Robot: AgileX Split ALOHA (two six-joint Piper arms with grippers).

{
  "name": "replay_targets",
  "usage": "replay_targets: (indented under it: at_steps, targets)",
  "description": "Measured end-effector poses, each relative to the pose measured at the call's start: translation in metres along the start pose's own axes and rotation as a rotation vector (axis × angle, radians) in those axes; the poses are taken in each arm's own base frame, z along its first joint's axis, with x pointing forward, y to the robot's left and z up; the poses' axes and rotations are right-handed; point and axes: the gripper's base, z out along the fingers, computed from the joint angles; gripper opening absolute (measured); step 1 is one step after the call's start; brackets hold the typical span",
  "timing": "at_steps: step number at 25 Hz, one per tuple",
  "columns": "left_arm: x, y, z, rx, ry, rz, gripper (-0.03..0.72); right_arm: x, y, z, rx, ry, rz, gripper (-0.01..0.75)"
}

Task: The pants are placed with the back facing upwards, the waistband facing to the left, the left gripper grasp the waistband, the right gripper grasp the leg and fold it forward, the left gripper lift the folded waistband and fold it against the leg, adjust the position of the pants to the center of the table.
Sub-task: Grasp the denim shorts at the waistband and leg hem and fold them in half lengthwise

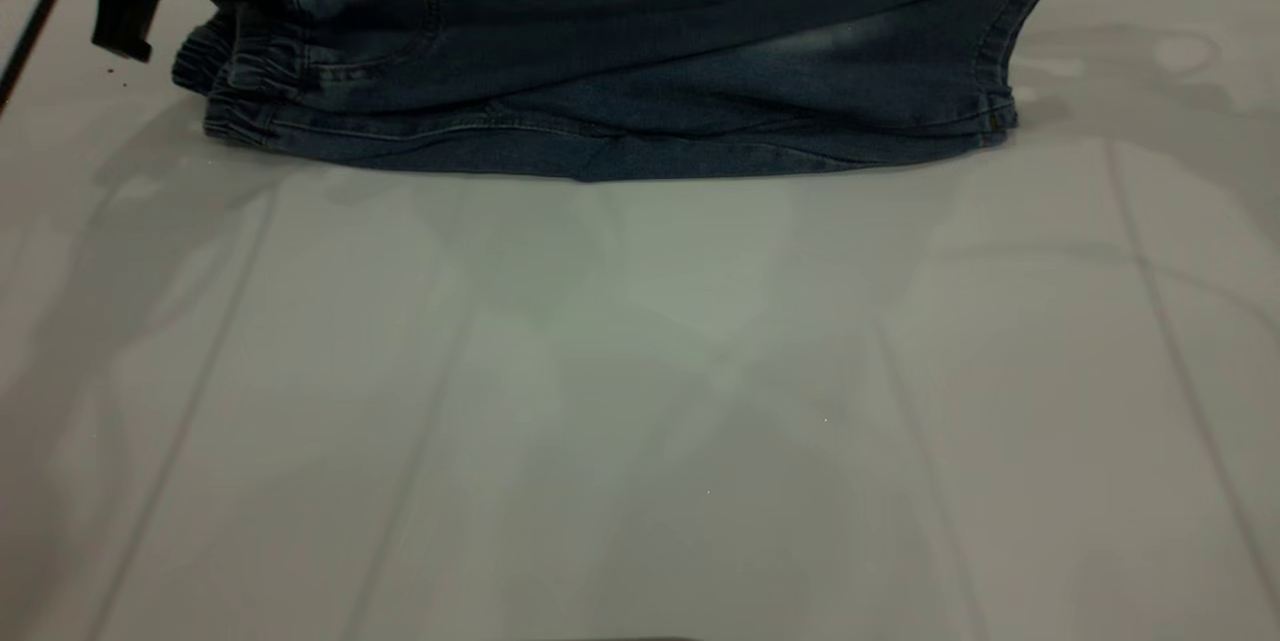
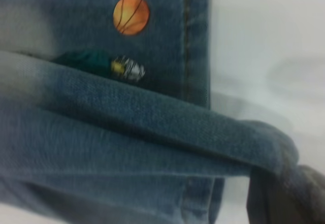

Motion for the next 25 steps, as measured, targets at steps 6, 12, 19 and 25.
replay_targets:
  at_steps: [6,12,19,25]
  targets:
    - [-0.007,0.004,0.010,0.021,-0.079,-0.002,0.068,0.000,-0.004,0.015,-0.008,-0.042,0.000,0.030]
    - [-0.013,0.004,0.013,0.052,-0.159,0.061,0.069,-0.004,-0.001,0.023,-0.061,-0.119,-0.038,0.036]
    - [-0.019,0.001,0.012,0.077,-0.221,0.126,0.136,-0.010,0.004,0.023,-0.129,-0.189,-0.044,0.199]
    - [-0.019,0.001,0.012,0.072,-0.227,0.185,0.353,-0.009,0.009,0.022,-0.193,-0.179,-0.036,0.443]
